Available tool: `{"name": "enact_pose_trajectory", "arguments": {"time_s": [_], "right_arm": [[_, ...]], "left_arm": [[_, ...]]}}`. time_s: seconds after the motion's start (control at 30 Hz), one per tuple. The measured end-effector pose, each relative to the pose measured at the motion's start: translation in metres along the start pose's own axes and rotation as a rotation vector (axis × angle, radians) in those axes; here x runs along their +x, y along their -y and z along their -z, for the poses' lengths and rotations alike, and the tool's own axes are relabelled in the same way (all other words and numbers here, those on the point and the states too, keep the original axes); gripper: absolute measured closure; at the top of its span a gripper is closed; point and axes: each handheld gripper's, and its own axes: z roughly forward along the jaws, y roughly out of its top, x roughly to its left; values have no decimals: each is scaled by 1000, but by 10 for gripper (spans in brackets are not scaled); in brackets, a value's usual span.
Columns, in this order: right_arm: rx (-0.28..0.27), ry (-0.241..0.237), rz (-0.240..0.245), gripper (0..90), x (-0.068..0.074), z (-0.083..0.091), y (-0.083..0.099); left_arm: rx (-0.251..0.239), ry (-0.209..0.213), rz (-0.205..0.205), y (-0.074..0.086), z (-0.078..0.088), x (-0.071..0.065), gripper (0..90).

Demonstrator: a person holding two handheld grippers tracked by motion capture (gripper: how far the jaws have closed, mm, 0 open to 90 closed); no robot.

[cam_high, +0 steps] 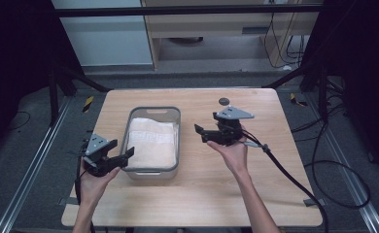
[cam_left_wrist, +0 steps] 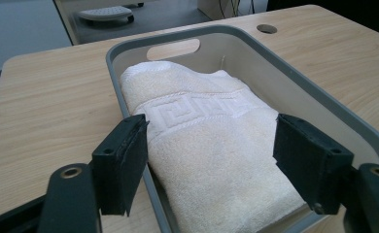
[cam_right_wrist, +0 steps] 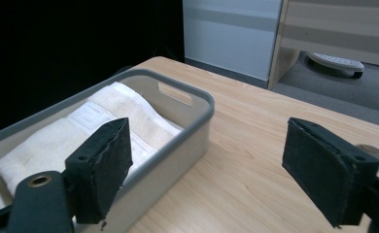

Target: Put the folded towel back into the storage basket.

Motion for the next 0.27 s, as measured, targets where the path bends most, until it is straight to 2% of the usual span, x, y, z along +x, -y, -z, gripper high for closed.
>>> {"name": "enact_pose_trajectory", "arguments": {"time_s": [0.07,0.1,0.17,0.27], "right_arm": [[-10,-5,-9,171,-8,12,6],[-15,-6,-19,168,-15,25,13],[-15,-4,-24,166,-18,29,16],[-9,12,-41,164,-32,48,31]], "left_arm": [[0,-8,-5,2,1,1,269],[-2,-11,-7,4,2,2,264],[-4,-14,-7,6,3,4,262],[-16,-16,-3,9,5,8,252]]}}
